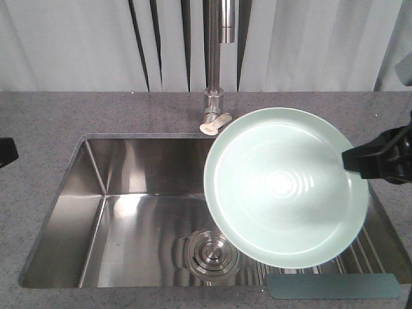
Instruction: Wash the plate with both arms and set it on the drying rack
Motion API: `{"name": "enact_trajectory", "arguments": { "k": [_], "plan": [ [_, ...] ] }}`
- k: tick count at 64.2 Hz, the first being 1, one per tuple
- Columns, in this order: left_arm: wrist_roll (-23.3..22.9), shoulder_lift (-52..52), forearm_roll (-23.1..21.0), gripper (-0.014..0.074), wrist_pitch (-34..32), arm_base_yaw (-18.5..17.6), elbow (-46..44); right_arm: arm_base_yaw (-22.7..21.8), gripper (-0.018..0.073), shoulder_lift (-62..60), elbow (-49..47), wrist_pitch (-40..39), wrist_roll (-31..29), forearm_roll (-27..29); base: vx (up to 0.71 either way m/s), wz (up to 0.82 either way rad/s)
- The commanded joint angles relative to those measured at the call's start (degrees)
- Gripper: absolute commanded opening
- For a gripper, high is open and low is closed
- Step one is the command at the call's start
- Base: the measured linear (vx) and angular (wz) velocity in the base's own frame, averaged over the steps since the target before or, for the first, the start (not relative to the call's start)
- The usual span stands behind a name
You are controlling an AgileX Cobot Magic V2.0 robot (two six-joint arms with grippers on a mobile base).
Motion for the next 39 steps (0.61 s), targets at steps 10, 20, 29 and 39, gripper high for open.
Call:
{"name": "enact_trajectory", "arguments": {
  "k": [10, 20, 29, 39],
  "plan": [
    [-0.5, -0.3, -0.1, -0.0007, -8.7, 0.0, -1.3, -0.1, -0.0005, 7.6, -2.4, -3.2, -7.9, 13.3, 0.00, 0.00],
    [-0.5, -0.3, -0.1, -0.0007, -8.7, 0.0, -1.3, 6.3, -0.0005, 10.6, -2.4, -9.0, -7.9, 12.0, 0.00, 0.00],
    [-0.5, -0.3, -0.1, -0.0007, -8.7, 0.0, -1.3, 11.4, -0.0005, 13.6, -3.7, -15.5, -3.3, 8.3, 0.00, 0.00],
    [-0.5, -0.3, -0.1, -0.0007, -8.7, 0.0, -1.3, 15.9, -0.0005, 18.7, -9.6, -16.0, 1.4, 2.7, 0.00, 0.00]
  ]
}}
